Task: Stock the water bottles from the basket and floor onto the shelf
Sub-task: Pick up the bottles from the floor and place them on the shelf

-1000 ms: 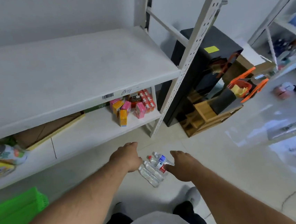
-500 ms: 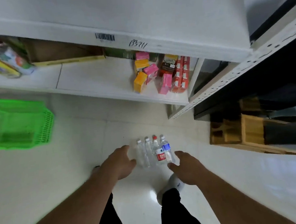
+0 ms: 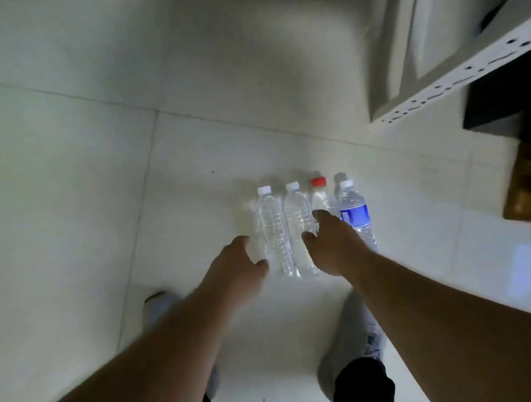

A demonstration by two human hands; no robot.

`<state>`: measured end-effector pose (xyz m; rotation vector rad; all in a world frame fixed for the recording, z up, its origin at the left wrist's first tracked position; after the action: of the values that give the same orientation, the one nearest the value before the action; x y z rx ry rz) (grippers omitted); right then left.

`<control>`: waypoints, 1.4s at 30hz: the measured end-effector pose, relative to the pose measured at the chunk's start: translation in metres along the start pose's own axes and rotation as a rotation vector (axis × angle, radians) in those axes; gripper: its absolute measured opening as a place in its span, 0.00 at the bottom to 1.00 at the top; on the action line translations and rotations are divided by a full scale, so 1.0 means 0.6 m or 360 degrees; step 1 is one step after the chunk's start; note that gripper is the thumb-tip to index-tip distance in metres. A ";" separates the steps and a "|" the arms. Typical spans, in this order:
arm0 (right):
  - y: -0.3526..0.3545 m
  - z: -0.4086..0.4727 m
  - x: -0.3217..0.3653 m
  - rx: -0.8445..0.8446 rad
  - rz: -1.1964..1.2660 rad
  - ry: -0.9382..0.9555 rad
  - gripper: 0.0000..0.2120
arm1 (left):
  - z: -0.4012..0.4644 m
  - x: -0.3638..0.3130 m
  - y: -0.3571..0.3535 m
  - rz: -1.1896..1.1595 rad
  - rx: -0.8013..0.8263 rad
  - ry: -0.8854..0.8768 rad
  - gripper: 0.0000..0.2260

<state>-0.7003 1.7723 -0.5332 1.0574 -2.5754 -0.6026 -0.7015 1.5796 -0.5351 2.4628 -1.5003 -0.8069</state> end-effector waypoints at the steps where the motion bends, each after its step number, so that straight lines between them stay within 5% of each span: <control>1: -0.019 0.033 -0.001 -0.0030 -0.0051 0.0029 0.24 | 0.030 0.016 -0.022 -0.0044 -0.0019 0.0009 0.30; 7: -0.084 0.114 0.006 -0.0288 -0.0310 0.0116 0.21 | 0.122 0.086 -0.112 -0.0180 -0.0034 0.0064 0.30; 12: -0.080 0.116 0.017 -0.0403 -0.0007 0.0069 0.22 | 0.130 0.113 -0.117 -0.0242 -0.0057 0.0109 0.29; 19: -0.124 0.182 0.040 -0.0102 0.0160 -0.0049 0.33 | 0.162 0.147 -0.096 -0.0544 -0.0177 0.0297 0.30; 23: -0.158 0.221 0.047 0.0116 0.0294 -0.0046 0.23 | 0.186 0.175 -0.096 -0.0611 -0.0240 0.0341 0.25; 27: -0.144 0.219 0.043 0.0057 0.0408 0.0049 0.16 | 0.181 0.181 -0.088 -0.0761 -0.0311 0.0288 0.17; 34: -0.018 0.051 0.119 -0.0032 0.0473 0.0297 0.16 | 0.028 0.124 0.045 -0.0860 -0.0514 0.0128 0.16; 42: 0.271 -0.366 0.333 -0.0164 0.0428 0.0679 0.16 | -0.339 -0.036 0.359 -0.1016 -0.0788 -0.0209 0.12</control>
<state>-0.8435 1.6745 -0.2427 0.6982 -2.2313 -0.3869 -0.7729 1.4627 -0.2714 2.5080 -0.4139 -1.2704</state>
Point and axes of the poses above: each hand's wrist, its own z-axis towards the middle knuckle, its own y-axis out of the back of the hand, x = y × z, the point moved 10 cm from there along z, towards the middle knuckle, and after that the axes turned 8 degrees about -y, right-handed, at the moved point
